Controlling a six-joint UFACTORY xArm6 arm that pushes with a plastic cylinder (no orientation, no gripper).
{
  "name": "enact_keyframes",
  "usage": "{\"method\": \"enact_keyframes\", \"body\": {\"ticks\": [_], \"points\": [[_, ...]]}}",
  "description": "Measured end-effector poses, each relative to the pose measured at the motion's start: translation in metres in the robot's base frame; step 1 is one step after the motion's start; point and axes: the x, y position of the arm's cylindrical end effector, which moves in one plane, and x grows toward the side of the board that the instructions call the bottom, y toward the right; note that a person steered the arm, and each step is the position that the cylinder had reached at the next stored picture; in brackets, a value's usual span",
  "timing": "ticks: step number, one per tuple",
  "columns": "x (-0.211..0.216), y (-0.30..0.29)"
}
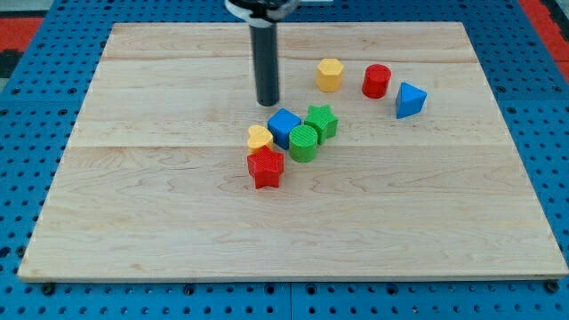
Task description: Slide the green star closer to the yellow hexagon
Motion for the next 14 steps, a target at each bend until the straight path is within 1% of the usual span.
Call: {"method": "enact_keyframes", "body": {"ticks": [1, 2, 3, 4, 5, 7, 9, 11, 13, 14], "points": [[-0.009, 0.025], [-0.006, 0.076], [0.031, 0.119], [0.055, 0.141], [0.074, 0.104], [0.059, 0.078], [0.058, 0.051], [0.058, 0.047], [0.057, 0.022], [0.043, 0.038]]}}
